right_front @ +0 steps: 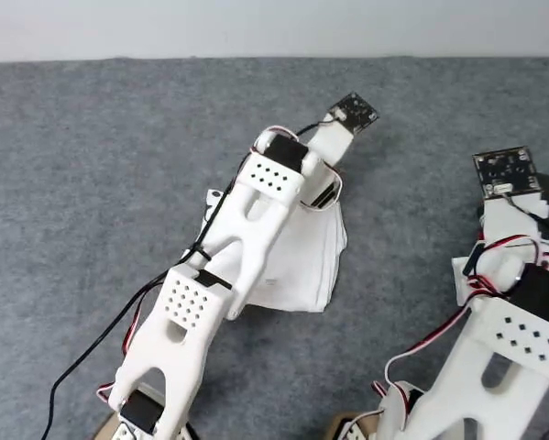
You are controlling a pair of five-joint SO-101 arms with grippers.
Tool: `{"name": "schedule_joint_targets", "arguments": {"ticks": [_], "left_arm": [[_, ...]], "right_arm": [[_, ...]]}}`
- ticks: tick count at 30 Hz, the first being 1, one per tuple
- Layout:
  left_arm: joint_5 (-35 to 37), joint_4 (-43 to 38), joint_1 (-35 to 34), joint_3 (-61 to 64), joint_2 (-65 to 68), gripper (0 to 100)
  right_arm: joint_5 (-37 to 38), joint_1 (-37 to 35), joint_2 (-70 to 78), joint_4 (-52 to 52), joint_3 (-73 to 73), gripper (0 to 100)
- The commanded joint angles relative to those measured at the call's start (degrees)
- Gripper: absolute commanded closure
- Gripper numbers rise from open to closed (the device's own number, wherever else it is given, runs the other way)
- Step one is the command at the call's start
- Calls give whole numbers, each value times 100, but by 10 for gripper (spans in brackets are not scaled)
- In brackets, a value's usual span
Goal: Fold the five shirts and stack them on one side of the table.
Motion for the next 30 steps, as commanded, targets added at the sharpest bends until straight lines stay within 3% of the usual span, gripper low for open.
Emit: {"name": "schedule_joint_targets", "arguments": {"ticks": [1,4,7,11,17,22,26,30], "left_arm": [[-9,826,114,-1024,-123,885],[-9,1407,132,-1745,-123,885],[0,1424,-88,-1991,-264,885],[0,1415,-545,-1771,-774,885],[9,1415,-1451,-110,-2136,891],[-18,1415,-2303,1613,-3516,975],[-35,1398,-2971,2897,-4580,983],[-44,1389,-3587,3697,-5310,983]], "right_arm": [[9,-66,-154,-48,-35,984],[0,-75,-154,-48,-35,984],[0,-171,-119,-48,-35,985],[-26,-927,-92,110,-44,987],[-967,-2607,462,13,-62,988],[-1424,-3925,1402,-57,-79,988],[-2031,-4664,2193,-646,-53,988],[-2092,-5279,2870,-1244,-70,988]]}}
